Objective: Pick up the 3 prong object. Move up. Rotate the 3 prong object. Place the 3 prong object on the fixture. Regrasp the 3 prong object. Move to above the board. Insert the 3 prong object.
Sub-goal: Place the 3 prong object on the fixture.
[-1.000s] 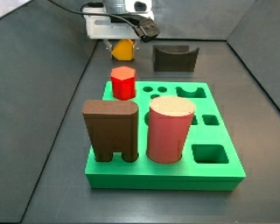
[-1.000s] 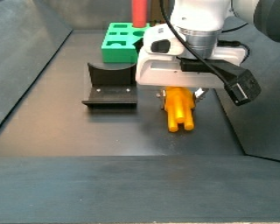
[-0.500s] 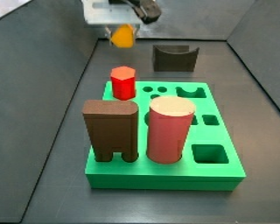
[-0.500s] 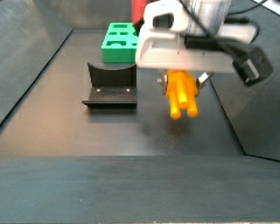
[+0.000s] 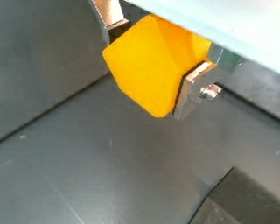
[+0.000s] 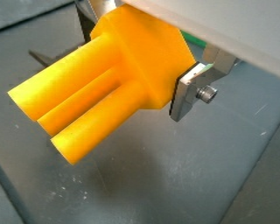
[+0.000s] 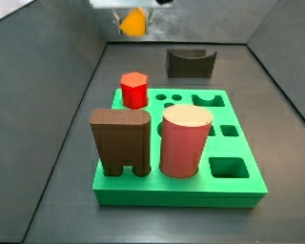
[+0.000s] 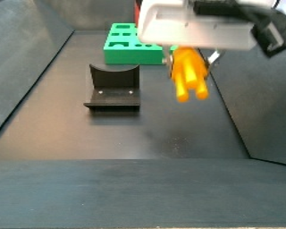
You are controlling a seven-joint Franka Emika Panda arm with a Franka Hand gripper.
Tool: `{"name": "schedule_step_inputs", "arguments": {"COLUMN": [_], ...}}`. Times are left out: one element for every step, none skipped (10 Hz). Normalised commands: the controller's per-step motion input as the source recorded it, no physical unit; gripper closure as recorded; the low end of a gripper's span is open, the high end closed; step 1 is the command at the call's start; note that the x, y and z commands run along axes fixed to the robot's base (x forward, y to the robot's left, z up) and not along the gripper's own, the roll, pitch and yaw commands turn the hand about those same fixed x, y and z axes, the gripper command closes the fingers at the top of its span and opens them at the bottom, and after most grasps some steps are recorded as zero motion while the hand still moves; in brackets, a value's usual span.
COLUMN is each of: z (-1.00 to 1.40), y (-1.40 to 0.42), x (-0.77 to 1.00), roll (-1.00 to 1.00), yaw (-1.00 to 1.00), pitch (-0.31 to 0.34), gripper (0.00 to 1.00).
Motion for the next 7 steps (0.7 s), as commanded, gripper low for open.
{"name": "schedule_step_inputs", "arguments": {"z": [1.0,1.0,0.96,0.79,0.63,0.4,0.24], "y": [0.0,-0.01,-0.01,0.0,0.0,0.0,0.0], "x": [-0.02,-0.02,-0.02,-0.02,-0.01,0.0,0.01], "roll": [-0.01,-0.01,-0.01,-0.01,-0.01,-0.02,-0.02], "yaw": [0.0,0.0,0.0,0.0,0.0,0.0,0.0], "pitch": [0.026,0.033,0.036,0.04,0.047,0.059,0.069], "gripper": [1.0,1.0,1.0,1.0,1.0,1.0,1.0]}}
